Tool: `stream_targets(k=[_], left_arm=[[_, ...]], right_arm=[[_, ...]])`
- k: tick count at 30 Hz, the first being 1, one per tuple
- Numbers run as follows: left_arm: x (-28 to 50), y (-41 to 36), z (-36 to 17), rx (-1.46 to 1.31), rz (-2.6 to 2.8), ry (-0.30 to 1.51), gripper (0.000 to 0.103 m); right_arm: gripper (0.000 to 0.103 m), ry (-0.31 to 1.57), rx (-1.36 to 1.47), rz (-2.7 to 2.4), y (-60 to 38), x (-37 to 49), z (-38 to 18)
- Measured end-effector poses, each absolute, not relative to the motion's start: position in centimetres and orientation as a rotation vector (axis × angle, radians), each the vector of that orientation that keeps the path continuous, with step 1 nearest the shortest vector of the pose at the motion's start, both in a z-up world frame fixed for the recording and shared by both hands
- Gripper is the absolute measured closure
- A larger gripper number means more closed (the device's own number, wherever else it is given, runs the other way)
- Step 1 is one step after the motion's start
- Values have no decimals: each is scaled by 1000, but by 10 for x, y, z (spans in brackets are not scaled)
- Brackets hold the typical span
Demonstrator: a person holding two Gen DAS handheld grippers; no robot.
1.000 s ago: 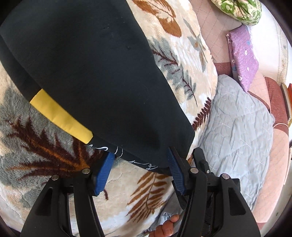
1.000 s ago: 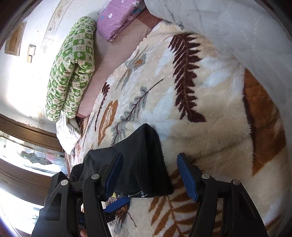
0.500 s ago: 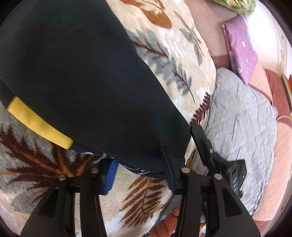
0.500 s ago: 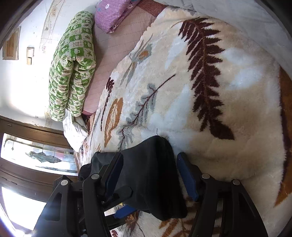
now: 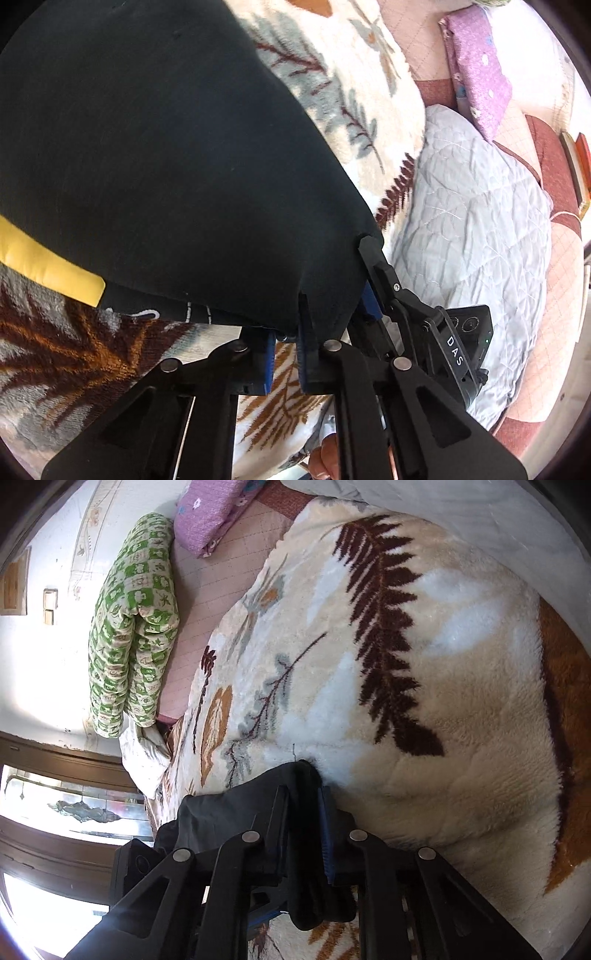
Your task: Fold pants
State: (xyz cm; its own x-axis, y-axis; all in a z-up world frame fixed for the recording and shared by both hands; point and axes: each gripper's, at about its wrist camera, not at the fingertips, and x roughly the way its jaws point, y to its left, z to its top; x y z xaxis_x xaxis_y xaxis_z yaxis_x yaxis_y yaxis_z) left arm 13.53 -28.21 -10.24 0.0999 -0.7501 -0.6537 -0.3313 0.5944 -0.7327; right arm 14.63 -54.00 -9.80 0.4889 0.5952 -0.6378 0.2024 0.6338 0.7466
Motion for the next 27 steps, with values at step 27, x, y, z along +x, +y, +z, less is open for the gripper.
stream_targets(k=[27], left_arm=[[142,-172,-85,-1216,-448,1416,96]], right_arm=[[91,1087,584,257,-415,168,-2]])
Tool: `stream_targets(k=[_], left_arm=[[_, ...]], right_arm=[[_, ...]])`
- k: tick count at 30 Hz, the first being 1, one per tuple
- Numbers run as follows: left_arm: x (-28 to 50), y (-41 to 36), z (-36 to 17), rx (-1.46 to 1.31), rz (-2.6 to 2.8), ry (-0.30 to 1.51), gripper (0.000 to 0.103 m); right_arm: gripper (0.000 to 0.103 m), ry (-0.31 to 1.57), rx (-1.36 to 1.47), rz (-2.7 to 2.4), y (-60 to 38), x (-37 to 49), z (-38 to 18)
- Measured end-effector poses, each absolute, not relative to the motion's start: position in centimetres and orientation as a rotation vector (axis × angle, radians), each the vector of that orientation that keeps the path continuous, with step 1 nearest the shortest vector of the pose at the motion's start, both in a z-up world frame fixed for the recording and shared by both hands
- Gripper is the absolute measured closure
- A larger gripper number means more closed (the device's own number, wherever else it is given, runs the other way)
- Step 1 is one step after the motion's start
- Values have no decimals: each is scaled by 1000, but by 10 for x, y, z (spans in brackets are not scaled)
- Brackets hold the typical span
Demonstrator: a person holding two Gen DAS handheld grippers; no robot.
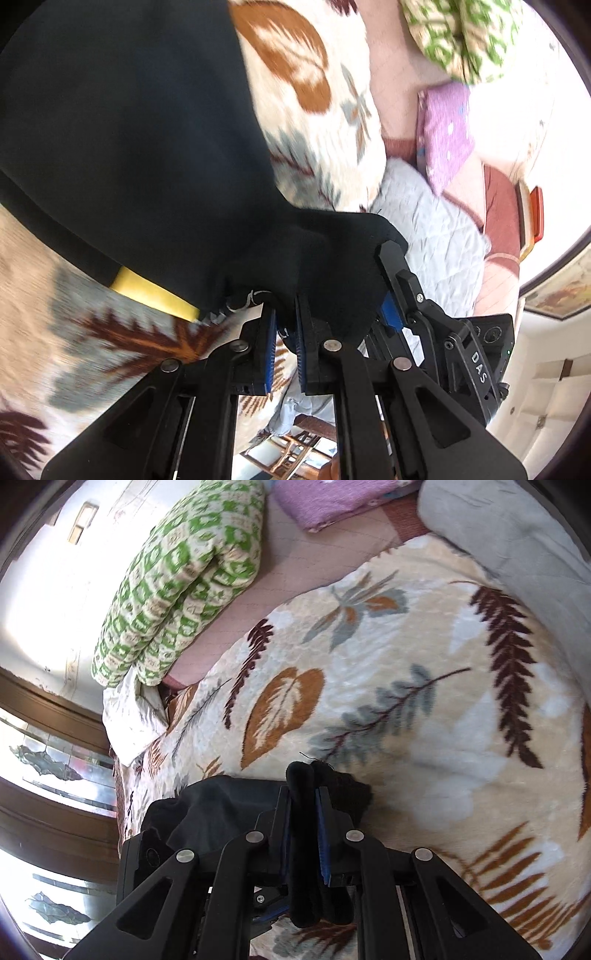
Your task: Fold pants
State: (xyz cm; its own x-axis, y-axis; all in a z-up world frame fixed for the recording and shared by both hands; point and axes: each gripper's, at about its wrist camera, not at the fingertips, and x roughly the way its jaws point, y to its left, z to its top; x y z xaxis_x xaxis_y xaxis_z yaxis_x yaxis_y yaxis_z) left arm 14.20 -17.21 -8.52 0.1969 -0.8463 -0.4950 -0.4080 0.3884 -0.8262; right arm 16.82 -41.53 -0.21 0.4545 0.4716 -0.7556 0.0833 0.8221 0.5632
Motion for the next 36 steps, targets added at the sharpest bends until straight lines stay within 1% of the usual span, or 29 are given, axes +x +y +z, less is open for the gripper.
stream_targets(k=[5,10,11,12,20,25,28,29,30,32,36], left_arm=[[142,-139,-98,-1255,-410,1414,96],[140,-114,-117,-1301,-382,1443,96],[139,-112,-118,-1304,-384,1446,96],[137,-107,-119,-1301,-384,1447,96],[128,-62,-128,-1334,-310,1430,96],[121,-50,-123,-1308,-308,1439,96],[122,-48,-118,-1284,-310,1449,96],[121,-48,-116,-1280,-316,1447,96],[122,-48,-112,-1268,-326,1445,96],[127,-52,-101,-1219,-368,1442,96],[149,-63,-75,-1048,-437,1458,92]], right_arm=[[91,1121,555,294,-372,184,-7],[91,1175,546,323,-333,198,-27],[90,1190,552,326,-325,200,-34],[87,1201,557,329,-320,201,-38],[84,1272,656,352,-296,200,-68],[83,1256,666,330,-296,195,-62],[82,1164,718,372,-306,184,-38],[77,1117,734,390,-311,177,-26],[65,1088,744,401,-315,173,-17],[51,1063,762,382,-326,161,-9],[51,1073,895,361,-345,129,-29]])
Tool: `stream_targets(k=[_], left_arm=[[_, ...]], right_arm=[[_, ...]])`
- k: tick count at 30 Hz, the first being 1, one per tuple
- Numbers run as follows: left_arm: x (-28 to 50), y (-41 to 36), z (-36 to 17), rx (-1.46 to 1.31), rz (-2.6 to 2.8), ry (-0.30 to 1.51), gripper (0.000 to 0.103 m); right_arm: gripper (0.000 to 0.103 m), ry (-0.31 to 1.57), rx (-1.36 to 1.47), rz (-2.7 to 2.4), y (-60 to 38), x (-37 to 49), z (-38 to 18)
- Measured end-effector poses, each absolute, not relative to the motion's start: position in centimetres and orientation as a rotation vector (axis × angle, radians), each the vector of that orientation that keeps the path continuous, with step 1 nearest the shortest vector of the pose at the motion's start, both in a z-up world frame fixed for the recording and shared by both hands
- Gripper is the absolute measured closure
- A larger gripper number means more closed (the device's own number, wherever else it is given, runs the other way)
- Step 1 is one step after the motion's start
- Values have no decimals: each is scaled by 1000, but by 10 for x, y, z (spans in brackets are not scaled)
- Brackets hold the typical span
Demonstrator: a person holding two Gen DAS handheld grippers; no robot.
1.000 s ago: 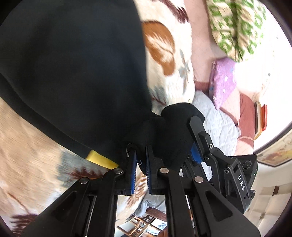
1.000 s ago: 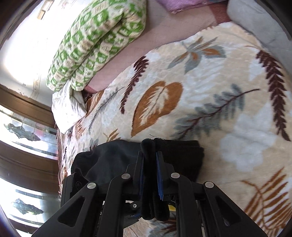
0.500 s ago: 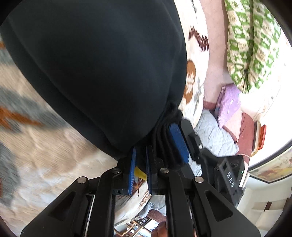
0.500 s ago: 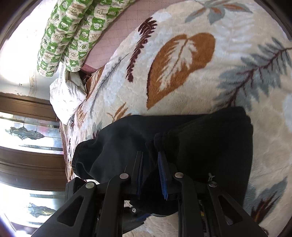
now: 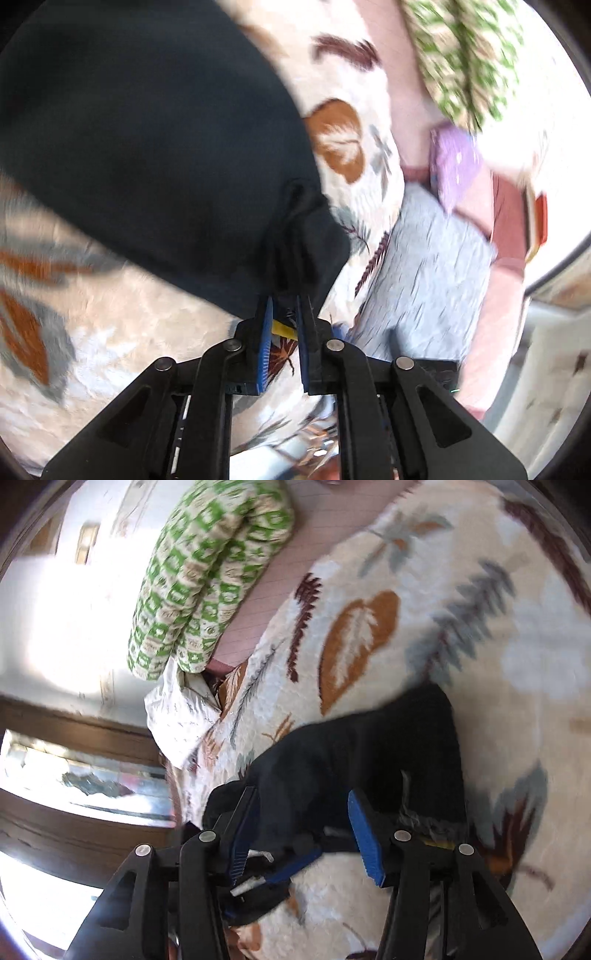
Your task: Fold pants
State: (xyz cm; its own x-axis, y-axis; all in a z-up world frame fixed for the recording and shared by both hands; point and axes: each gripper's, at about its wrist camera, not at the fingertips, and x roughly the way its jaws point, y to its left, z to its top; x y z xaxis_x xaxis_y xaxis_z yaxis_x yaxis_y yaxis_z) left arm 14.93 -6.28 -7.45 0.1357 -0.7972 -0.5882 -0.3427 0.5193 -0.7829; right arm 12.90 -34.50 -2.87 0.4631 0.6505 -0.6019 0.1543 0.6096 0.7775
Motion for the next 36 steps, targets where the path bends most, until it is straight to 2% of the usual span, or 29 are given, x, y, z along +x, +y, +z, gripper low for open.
stream_targets(k=[2,7,14,16,17,18,19,26,28,31,34,36], left_arm=[[164,-67,-60,-925,-440,1467,81],[200,-84,-26,-597,-463,1461,72],[234,-121,-19,-294,-520,1495,72],[238,-129,-27,-269,-528,1517,72],[238,-133,-29,-260,-533,1527,72],[238,-136,-32,-249,-536,1539,72],[239,-137,-35,-243,-536,1548,72],[240,-150,-58,-248,-597,1614,71],[240,-151,-62,-279,-606,1617,62],[244,-147,-67,-377,-607,1612,63],[246,-147,-55,-350,-624,1554,76],[246,-149,-45,-288,-596,1505,78]], right_arm=[[51,1066,1024,350,-353,110,-50],[51,1017,1290,320,-353,92,-96],[51,913,1556,252,-335,96,-140],[56,881,1558,246,-335,97,-141],[65,873,1546,229,-335,98,-141],[83,866,1544,225,-334,98,-141],[90,863,1539,232,-333,98,-142],[91,871,1474,262,-332,93,-140],[91,873,1480,272,-333,94,-142],[91,872,1489,281,-336,92,-145],[91,856,1516,288,-335,93,-144],[91,843,1515,308,-333,96,-139]])
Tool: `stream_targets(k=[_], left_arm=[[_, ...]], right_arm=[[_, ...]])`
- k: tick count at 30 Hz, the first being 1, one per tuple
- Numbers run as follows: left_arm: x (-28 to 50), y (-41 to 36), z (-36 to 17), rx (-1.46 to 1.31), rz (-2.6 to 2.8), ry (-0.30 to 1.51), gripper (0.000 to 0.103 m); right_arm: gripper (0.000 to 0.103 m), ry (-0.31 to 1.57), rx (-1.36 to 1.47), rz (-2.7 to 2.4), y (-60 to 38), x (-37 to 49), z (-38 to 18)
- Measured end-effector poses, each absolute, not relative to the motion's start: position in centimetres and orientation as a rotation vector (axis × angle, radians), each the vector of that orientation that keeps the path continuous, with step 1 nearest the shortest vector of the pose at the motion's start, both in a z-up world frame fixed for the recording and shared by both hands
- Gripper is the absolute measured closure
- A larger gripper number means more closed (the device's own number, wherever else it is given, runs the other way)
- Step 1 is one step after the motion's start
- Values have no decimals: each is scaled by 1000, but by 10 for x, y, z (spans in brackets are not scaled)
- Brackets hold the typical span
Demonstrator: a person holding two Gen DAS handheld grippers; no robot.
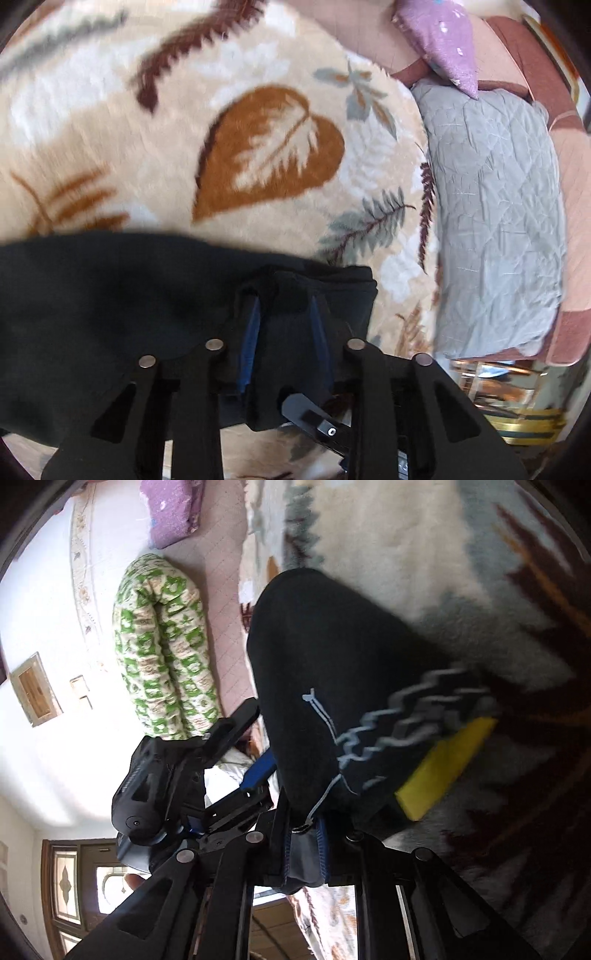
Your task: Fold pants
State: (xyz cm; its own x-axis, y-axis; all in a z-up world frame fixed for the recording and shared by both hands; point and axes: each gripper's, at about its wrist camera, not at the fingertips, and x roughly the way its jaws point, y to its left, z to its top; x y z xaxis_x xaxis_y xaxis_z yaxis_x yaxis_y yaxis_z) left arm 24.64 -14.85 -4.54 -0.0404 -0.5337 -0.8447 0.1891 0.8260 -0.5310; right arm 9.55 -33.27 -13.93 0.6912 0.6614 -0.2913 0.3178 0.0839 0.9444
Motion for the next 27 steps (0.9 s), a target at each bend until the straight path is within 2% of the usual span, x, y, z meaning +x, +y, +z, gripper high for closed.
stream_targets(k=[5,10,13,15,17,22,24,26,27], left_arm=[[241,-161,-46,-42,-493,1453,78],[232,-168,-54,46,-445,1410,78],[234,-149,-46,-62,-453,1434,78],[233,-130,-36,-105,-448,1437,78],[230,-103,-22,-147,-429,1421,78],[206,-17,18,-289,-404,1336,78],[190,24,30,-323,-374,1301,75],[173,68,40,-312,-300,1256,57],[164,86,40,-305,-260,1235,52]], right_arm=[[91,855,1501,286,-327,102,-141],[94,869,1482,221,-326,102,-147],[88,885,1484,218,-326,103,-142],[75,893,1515,234,-330,99,-138],[66,889,1510,242,-339,86,-128],[56,830,1406,228,-354,59,-87],[50,844,1330,239,-342,58,-72],[48,878,1233,281,-315,60,-57],[45,897,1184,304,-299,62,-52]])
